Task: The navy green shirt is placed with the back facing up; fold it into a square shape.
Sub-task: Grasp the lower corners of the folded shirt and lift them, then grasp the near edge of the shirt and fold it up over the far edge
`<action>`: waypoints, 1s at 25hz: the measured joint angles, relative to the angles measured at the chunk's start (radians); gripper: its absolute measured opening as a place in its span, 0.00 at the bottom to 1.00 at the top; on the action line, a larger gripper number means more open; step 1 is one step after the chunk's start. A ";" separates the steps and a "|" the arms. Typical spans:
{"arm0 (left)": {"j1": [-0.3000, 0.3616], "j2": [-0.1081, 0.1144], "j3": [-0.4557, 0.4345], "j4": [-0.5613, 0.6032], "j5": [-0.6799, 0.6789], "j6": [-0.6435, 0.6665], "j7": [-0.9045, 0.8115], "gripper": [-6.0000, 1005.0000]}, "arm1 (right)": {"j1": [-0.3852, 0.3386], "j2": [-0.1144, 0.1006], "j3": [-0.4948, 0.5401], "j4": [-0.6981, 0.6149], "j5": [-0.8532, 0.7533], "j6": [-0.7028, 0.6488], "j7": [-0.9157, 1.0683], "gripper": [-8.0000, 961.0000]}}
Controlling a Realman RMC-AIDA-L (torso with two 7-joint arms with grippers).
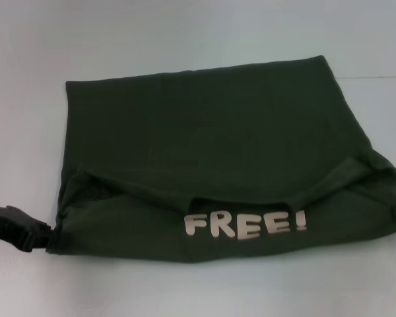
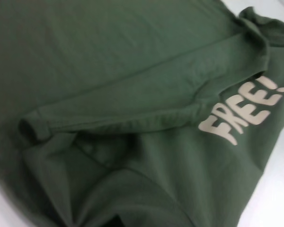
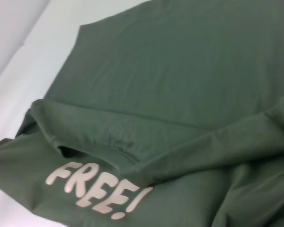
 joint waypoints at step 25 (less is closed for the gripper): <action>-0.028 0.010 -0.175 0.077 0.013 0.120 0.042 0.03 | -0.042 0.055 0.247 -0.073 0.047 -0.129 -0.140 0.11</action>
